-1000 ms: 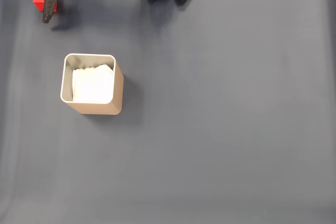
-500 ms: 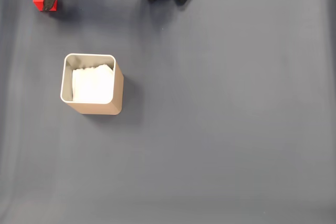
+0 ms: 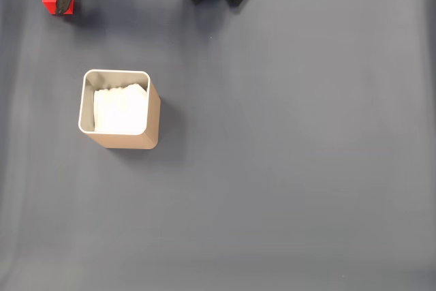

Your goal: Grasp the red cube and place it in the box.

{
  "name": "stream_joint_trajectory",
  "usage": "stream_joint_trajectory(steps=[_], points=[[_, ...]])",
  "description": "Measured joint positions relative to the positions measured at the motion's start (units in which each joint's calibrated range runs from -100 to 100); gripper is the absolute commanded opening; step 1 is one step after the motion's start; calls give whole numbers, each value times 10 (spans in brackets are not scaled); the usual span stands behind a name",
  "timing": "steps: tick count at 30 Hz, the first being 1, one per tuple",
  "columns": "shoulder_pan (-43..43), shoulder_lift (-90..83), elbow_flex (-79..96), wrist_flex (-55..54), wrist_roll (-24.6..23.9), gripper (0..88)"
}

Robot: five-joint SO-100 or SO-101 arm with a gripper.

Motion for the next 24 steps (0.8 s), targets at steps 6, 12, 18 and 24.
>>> stream_joint_trajectory(steps=[6, 12, 18, 24], points=[[-1, 0, -11, 19, 8, 34], [-21, 0, -46, 64, 8, 20], [-46, -2, -107, 131, 8, 18], [-78, -17, -172, 191, 8, 15]])
